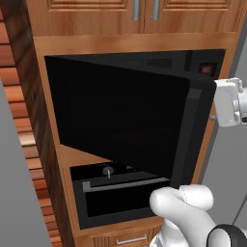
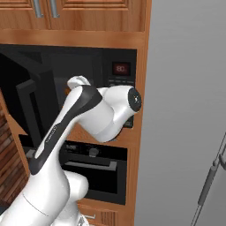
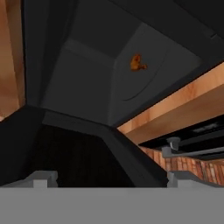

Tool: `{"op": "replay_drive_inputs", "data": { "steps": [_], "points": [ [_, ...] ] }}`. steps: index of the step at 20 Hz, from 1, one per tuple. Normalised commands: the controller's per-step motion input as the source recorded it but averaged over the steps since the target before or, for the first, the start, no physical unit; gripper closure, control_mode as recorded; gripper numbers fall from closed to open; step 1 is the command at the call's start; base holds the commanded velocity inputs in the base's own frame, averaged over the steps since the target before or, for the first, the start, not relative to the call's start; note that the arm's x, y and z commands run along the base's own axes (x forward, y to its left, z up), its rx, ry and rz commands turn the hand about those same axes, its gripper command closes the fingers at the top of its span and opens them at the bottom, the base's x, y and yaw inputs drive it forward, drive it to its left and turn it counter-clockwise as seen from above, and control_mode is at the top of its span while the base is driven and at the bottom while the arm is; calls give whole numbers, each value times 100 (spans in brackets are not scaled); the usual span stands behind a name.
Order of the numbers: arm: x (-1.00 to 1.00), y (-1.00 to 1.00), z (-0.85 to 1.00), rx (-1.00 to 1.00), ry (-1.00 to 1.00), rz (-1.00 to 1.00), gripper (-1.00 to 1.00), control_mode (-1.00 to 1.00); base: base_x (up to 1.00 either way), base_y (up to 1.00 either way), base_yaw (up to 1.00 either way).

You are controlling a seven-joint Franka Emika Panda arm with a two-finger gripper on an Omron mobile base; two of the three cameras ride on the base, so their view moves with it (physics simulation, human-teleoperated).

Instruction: Open the microwave door.

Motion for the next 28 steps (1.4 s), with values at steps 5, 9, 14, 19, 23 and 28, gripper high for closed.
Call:
{"op": "replay_drive_inputs", "data": {
  "steps": [5, 9, 14, 19, 23, 28],
  "points": [
    [35, 17, -6, 0, 11, 2, -100, -100, 0, 0, 0],
    [29, 19, -5, 0, 11, 2, -100, -100, 0, 0, 0],
    [5, 34, -1, 0, 11, 6, -100, -100, 0, 0, 0],
    [0, 36, -1, 0, 16, 9, -100, -100, 0, 0, 0],
    [-14, 22, 0, 0, 13, 12, -100, -100, 0, 0, 0],
    [-41, 7, 0, 0, 10, 10, -100, -100, 0, 0, 0]
  ]
}}
